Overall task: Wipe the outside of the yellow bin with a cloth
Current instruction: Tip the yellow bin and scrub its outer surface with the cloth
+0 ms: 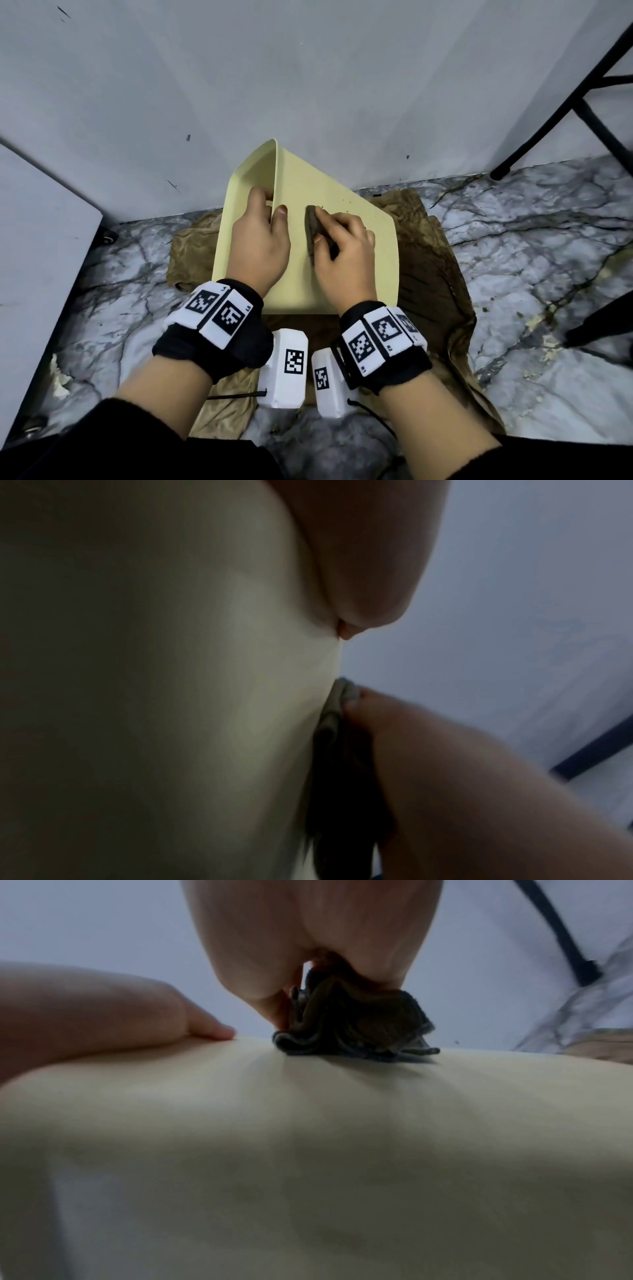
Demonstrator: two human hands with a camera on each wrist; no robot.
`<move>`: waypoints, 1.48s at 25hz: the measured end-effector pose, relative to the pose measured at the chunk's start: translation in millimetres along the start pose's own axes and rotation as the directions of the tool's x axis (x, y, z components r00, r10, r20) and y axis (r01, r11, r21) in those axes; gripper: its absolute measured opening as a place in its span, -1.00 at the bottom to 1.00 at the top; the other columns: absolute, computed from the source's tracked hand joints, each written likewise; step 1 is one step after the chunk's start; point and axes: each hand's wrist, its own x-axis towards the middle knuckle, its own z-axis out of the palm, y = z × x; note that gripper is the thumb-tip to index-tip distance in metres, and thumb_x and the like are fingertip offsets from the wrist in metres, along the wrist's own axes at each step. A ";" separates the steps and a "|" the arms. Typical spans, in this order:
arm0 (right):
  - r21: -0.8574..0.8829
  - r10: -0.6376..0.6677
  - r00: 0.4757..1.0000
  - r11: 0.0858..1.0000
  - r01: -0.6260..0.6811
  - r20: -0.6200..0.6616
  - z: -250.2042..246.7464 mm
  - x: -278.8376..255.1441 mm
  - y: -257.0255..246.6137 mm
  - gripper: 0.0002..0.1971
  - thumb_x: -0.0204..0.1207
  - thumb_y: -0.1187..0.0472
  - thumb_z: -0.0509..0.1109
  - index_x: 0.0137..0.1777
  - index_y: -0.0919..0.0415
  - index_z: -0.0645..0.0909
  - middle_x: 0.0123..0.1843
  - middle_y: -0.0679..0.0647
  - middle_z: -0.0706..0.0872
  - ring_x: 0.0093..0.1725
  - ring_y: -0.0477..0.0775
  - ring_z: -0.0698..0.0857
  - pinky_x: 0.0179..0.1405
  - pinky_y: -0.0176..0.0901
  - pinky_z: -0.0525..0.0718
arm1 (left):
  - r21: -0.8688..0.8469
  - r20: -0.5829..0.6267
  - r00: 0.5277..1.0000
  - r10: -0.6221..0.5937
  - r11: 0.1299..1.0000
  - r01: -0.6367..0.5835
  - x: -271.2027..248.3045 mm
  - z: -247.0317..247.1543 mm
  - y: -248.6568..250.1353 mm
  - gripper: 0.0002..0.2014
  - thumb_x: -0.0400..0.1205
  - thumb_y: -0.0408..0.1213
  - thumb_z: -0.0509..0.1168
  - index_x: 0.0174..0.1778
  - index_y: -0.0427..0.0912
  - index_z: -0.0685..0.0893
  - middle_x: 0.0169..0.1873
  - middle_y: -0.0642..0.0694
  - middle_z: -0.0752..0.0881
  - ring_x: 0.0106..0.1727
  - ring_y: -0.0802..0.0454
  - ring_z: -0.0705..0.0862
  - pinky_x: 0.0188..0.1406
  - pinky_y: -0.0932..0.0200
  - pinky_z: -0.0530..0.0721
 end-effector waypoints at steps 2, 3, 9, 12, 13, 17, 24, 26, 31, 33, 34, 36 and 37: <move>0.004 -0.059 0.998 0.998 0.059 0.004 3.6 0.5 -9.9 -0.61 0.44 0.24 0.20 0.26 0.06 0.59 0.14 0.16 0.64 0.13 0.24 0.50 0.14 -0.36 0.21 | 0.023 0.004 1.000 0.023 0.999 -0.023 -3.9 0.2 -0.1 -0.83 0.65 -0.32 0.11 0.13 -0.21 0.45 -0.30 -0.09 0.69 -0.40 0.16 0.56 -0.52 0.37 0.37; 0.006 -0.065 0.998 0.998 0.065 0.011 3.3 1.0 -10.2 -0.61 0.44 0.25 0.20 0.26 0.06 0.59 0.15 0.16 0.63 0.13 0.24 0.50 0.15 -0.35 0.22 | 0.033 0.008 1.000 0.029 0.999 -0.029 -4.7 0.4 -0.2 -0.82 0.65 -0.32 0.12 0.14 -0.22 0.46 -0.28 -0.11 0.70 -0.39 0.11 0.56 -0.51 0.33 0.35; 0.041 0.161 0.986 0.986 -0.162 0.037 -10.0 16.7 29.5 -0.65 0.53 0.30 0.25 0.28 0.00 0.58 0.22 0.11 0.58 0.23 0.19 0.43 0.17 -0.41 0.23 | 0.036 0.028 1.000 -0.003 0.999 0.002 -1.7 -1.8 -2.2 -0.81 0.65 -0.31 0.11 0.17 -0.19 0.44 -0.19 -0.19 0.72 -0.23 -0.10 0.60 -0.39 0.14 0.33; 0.055 0.275 0.961 0.960 -0.275 0.008 -19.8 23.4 56.3 -0.66 0.53 0.29 0.26 0.27 0.03 0.59 0.24 0.12 0.58 0.27 0.26 0.47 0.31 -0.20 0.37 | 0.036 0.035 0.999 -0.019 0.999 0.017 0.2 -1.8 -2.9 -0.81 0.65 -0.30 0.11 0.17 -0.18 0.44 -0.23 -0.11 0.67 -0.23 -0.07 0.59 -0.37 0.17 0.36; 0.041 0.312 0.950 0.949 -0.312 -0.002 -23.3 24.4 64.3 -0.66 0.54 0.28 0.26 0.28 0.03 0.58 0.27 0.12 0.58 0.27 0.27 0.47 0.34 -0.18 0.36 | 0.034 0.039 0.999 -0.021 0.999 0.020 1.0 -1.7 -2.5 -0.81 0.65 -0.29 0.11 0.17 -0.17 0.44 -0.24 -0.09 0.66 -0.22 -0.06 0.60 -0.33 0.16 0.39; 0.026 0.468 0.883 0.884 -0.467 -0.023 -33.5 22.4 96.1 -0.66 0.56 0.24 0.25 0.31 -0.01 0.55 0.35 0.15 0.52 0.32 0.29 0.45 0.46 -0.03 0.34 | 0.040 0.039 0.999 -0.015 0.999 0.014 2.3 -1.1 -2.8 -0.82 0.65 -0.29 0.11 0.15 -0.15 0.45 -0.25 -0.08 0.66 -0.27 -0.02 0.59 -0.42 0.22 0.41; 0.023 0.557 0.830 0.831 -0.556 -0.035 -40.1 16.3 100.9 -0.64 0.57 0.24 0.22 0.34 -0.03 0.51 0.40 0.13 0.48 0.36 0.31 0.44 0.46 0.02 0.36 | 0.040 0.047 0.999 -0.020 0.999 0.018 2.6 0.6 0.4 -0.81 0.66 -0.28 0.11 0.17 -0.16 0.45 -0.22 -0.13 0.68 -0.22 -0.06 0.60 -0.37 0.17 0.33; 0.043 0.491 0.871 0.871 -0.490 -0.012 -32.8 17.8 81.8 -0.62 0.55 0.28 0.21 0.33 -0.02 0.52 0.37 0.13 0.50 0.34 0.30 0.44 0.42 -0.07 0.36 | 0.040 0.042 0.999 -0.027 0.999 0.025 3.5 0.5 0.1 -0.81 0.66 -0.29 0.10 0.18 -0.16 0.44 -0.23 -0.09 0.66 -0.23 -0.05 0.59 -0.37 0.19 0.35; 0.052 0.145 0.989 0.988 -0.147 0.036 1.5 15.7 7.0 -0.61 0.50 0.32 0.24 0.29 -0.01 0.56 0.27 0.13 0.57 0.24 0.23 0.45 0.05 -0.43 0.11 | 0.051 0.005 1.000 -0.007 0.999 0.007 3.8 1.0 -2.3 -0.81 0.65 -0.33 0.12 0.16 -0.22 0.46 -0.25 -0.05 0.64 -0.24 -0.05 0.55 -0.39 0.21 0.28; 0.057 0.040 0.998 0.997 -0.043 0.055 11.4 12.4 -11.5 -0.61 0.49 0.32 0.24 0.29 -0.01 0.56 0.25 0.12 0.58 0.20 0.20 0.45 0.07 -0.40 0.11 | 0.058 -0.009 1.000 0.004 0.998 -0.003 3.7 0.5 -3.8 -0.81 0.64 -0.33 0.12 0.15 -0.23 0.46 -0.25 -0.05 0.65 -0.25 -0.04 0.54 -0.40 0.26 0.27; 0.062 0.014 0.998 0.998 -0.017 0.055 13.5 11.5 -15.3 -0.60 0.49 0.32 0.24 0.29 0.00 0.56 0.24 0.12 0.59 0.19 0.20 0.46 0.07 -0.40 0.11 | 0.060 -0.010 1.000 0.007 0.998 -0.006 3.6 0.3 -4.2 -0.81 0.64 -0.33 0.12 0.15 -0.22 0.47 -0.25 -0.05 0.65 -0.25 -0.04 0.55 -0.40 0.27 0.27; 0.078 0.021 0.999 0.997 -0.025 0.049 12.8 12.0 -13.7 -0.61 0.50 0.32 0.23 0.29 -0.01 0.56 0.23 0.11 0.59 0.16 0.20 0.45 0.06 -0.43 0.11 | 0.060 -0.005 1.000 0.007 0.998 -0.007 3.7 -0.1 -4.7 -0.81 0.64 -0.32 0.12 0.15 -0.21 0.47 -0.25 -0.05 0.66 -0.25 -0.05 0.55 -0.39 0.27 0.27; 0.084 0.044 0.998 0.995 -0.048 0.047 10.3 13.3 -9.9 -0.61 0.51 0.32 0.23 0.29 -0.02 0.57 0.23 0.10 0.58 0.16 0.19 0.43 0.05 -0.46 0.11 | 0.058 -0.002 1.000 0.008 0.998 -0.008 4.1 0.0 -4.5 -0.81 0.64 -0.32 0.12 0.16 -0.21 0.47 -0.25 -0.07 0.66 -0.25 -0.05 0.55 -0.39 0.26 0.27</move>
